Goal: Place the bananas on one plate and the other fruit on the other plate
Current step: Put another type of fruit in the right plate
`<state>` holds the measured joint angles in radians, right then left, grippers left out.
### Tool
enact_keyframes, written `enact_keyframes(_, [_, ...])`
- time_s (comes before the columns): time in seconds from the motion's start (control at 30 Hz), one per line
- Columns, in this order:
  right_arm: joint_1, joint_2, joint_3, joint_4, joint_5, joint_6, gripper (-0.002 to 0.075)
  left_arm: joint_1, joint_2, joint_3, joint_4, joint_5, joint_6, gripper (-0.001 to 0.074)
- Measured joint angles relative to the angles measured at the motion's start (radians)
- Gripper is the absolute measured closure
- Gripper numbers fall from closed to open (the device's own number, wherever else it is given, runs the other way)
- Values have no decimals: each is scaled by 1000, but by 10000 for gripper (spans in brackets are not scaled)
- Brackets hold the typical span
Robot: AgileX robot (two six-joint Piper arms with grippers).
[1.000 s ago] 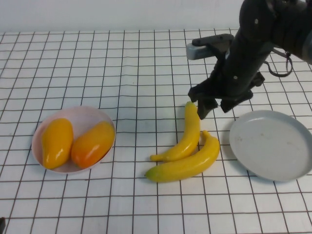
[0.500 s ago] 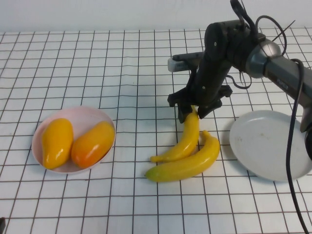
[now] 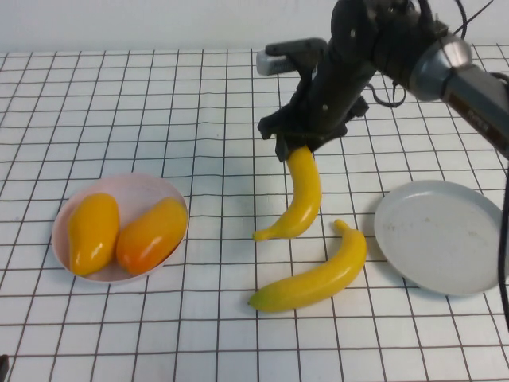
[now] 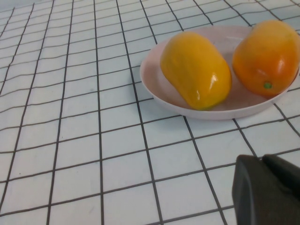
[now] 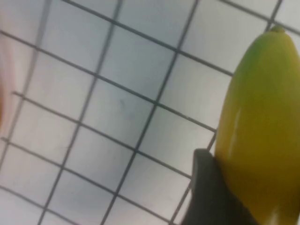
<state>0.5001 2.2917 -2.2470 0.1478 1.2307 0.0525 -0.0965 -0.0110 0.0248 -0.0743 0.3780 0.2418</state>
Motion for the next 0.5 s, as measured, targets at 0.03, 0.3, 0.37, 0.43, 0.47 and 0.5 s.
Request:
enact_keyframes(0.03, [11,-33,-1,-15,2,-16,407,0,0,0,0,0,0,738])
enact_keyframes(0.3, [12,-336,260,-249,2,-62,407,0,0,0,0,0,0,738])
enact_keyframes(0.37, [-16,-393,386,-277,2,-79,407,0,0,0,0,0,0,738])
enact_keyframes(0.43, [-58,-441,526,-292,2,-93,407,0,0,0,0,0,0,738])
enact_keyframes(0.47, [-72,-455,565,-300,2,-96,407,0,0,0,0,0,0,738])
enact_keyframes(0.5, [-101,-468,634,-310,2,-102,407,0,0,0,0,0,0,738])
